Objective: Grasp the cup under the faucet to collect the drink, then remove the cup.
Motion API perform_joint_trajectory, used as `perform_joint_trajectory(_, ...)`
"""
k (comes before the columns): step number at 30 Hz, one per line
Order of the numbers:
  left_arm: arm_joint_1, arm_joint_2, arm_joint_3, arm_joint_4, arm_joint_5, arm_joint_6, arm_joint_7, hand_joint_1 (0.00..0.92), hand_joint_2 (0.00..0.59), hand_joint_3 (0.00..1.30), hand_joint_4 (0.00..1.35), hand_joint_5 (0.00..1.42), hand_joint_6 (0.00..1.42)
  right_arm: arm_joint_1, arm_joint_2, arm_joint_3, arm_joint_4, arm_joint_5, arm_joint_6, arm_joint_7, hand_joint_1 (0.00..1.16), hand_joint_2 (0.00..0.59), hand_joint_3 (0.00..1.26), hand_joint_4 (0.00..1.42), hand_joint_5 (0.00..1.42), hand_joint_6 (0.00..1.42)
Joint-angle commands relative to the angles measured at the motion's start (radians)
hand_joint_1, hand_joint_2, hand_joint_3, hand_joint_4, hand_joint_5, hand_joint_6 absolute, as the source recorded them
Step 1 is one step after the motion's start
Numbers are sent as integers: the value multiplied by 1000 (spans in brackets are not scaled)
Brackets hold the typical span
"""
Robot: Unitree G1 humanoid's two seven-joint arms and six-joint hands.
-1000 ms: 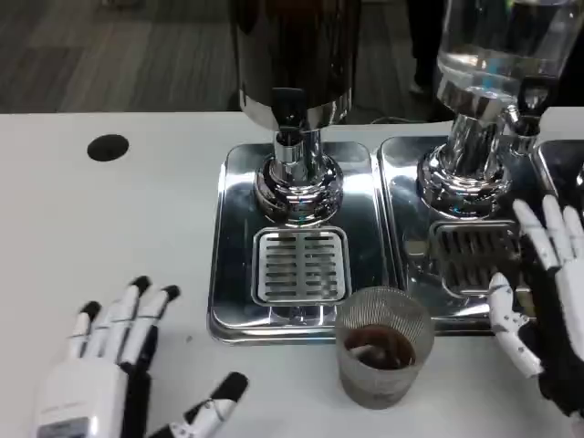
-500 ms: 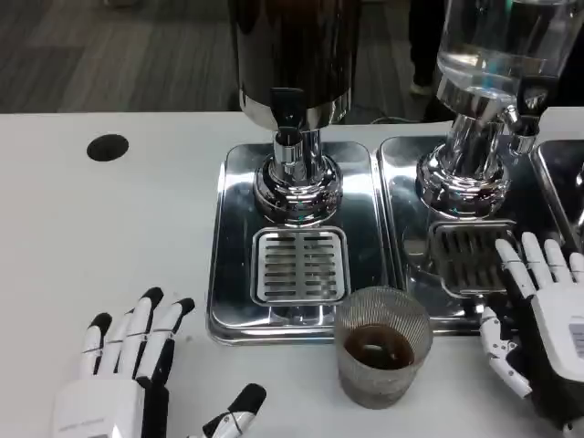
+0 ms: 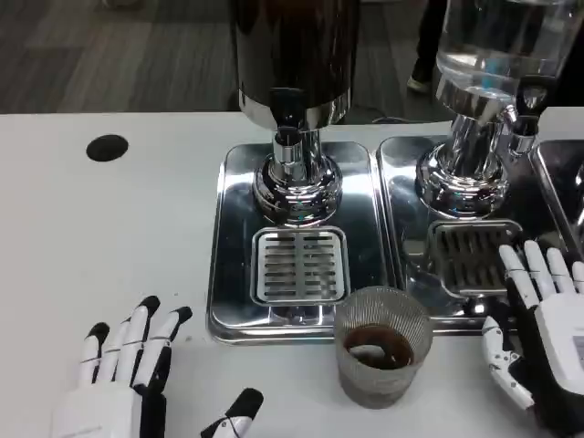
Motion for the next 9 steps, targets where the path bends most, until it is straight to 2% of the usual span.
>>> perform_joint_trajectory(1, 1, 10, -7, -7, -3, -4, 0, 0, 129, 235, 0, 130, 47, 20, -10, 15, -14, -1, -1, -37, 0, 586, 50, 0, 0, 0)
perform_joint_trajectory(9, -4, 13, 0, -61, -26, -10, -42, 0, 129, 245, 0, 130, 47, 13, 0, 56, -25, -17, 22, -33, 0, 586, 45, 0, 0, 0)
